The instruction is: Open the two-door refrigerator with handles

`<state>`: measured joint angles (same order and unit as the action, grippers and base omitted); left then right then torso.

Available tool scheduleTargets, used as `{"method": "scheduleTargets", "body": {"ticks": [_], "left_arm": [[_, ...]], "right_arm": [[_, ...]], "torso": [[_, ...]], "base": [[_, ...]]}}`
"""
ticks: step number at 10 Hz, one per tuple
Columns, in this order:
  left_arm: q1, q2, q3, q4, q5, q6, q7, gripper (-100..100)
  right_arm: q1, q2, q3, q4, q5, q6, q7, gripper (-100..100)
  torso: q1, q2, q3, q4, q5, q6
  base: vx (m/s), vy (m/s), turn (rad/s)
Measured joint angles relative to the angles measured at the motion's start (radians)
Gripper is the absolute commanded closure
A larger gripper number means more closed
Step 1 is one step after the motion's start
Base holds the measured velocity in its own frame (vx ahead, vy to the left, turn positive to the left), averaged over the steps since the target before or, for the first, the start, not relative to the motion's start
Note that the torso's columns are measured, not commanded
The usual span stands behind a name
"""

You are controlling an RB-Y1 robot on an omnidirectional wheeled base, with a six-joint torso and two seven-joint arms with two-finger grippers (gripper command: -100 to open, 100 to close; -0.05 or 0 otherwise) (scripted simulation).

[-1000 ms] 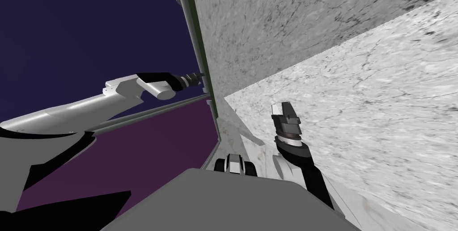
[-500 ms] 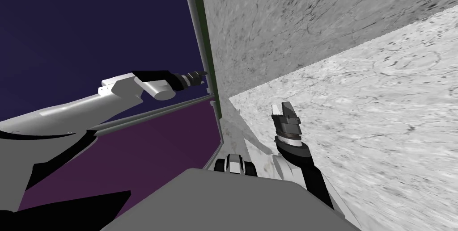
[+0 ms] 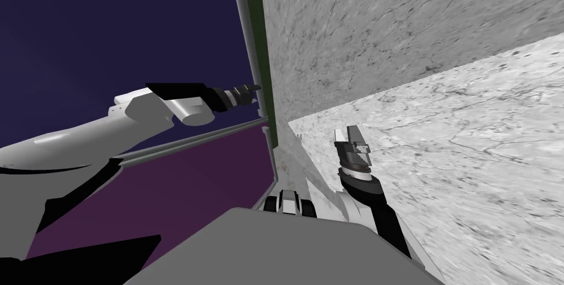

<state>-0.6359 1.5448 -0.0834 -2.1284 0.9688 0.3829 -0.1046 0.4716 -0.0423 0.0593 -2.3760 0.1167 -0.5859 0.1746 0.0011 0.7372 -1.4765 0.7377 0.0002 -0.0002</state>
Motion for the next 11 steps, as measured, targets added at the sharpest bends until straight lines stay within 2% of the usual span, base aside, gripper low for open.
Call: {"method": "scheduleTargets", "body": {"ticks": [1, 2, 5, 8, 9, 10, 11], "left_arm": [[0.012, 0.012, 0.015, -0.027, 0.015, -0.003, 0.008, -100], [0.014, 0.013, 0.017, -0.033, 0.018, -0.006, 0.010, 100], [-0.014, -0.001, -0.020, 0.029, -0.004, -0.003, -0.017, 100], [0.008, 0.007, -0.024, 0.102, -0.018, -0.017, -0.034, 100], [0.029, 0.010, -0.010, 0.118, -0.030, -0.019, -0.034, 100], [0.017, 0.008, -0.027, 0.140, -0.028, -0.027, -0.044, 100], [0.029, 0.010, -0.024, 0.158, -0.034, -0.036, -0.050, 100]], "right_arm": [[0.000, 0.000, 0.000, 0.000, 0.000, 0.000, 0.000, 0], [-0.001, 0.000, 0.000, 0.000, 0.000, 0.000, 0.000, 0], [-0.001, 0.000, 0.000, 0.000, 0.000, 0.000, 0.000, 0], [-0.001, 0.000, 0.000, 0.000, 0.000, 0.000, 0.000, 0], [-0.001, 0.000, 0.000, 0.000, 0.000, 0.000, 0.000, 0], [-0.001, 0.000, 0.000, 0.000, 0.000, 0.000, 0.000, 0], [-0.001, 0.000, 0.000, 0.000, 0.000, 0.000, 0.000, 0]], "torso": [[0.001, 0.002, 0.001, 0.001, 0.000, 0.000], [0.001, 0.002, 0.000, 0.000, 0.000, 0.003], [0.000, 0.004, 0.003, 0.000, 0.002, 0.001], [0.006, 0.004, 0.003, 0.002, 0.004, -0.004], [0.007, 0.005, 0.004, 0.001, 0.005, -0.006], [0.008, 0.005, 0.005, 0.002, 0.006, -0.007], [0.008, 0.006, 0.006, 0.000, 0.007, -0.006]], "base": [[0.068, -0.021, 0.073], [-0.048, 0.010, -0.265], [-0.166, 0.037, -0.277], [-0.153, 0.028, -0.281], [-0.092, 0.009, -0.084], [-0.095, -0.017, -0.167], [-0.135, 0.007, -0.251]]}}
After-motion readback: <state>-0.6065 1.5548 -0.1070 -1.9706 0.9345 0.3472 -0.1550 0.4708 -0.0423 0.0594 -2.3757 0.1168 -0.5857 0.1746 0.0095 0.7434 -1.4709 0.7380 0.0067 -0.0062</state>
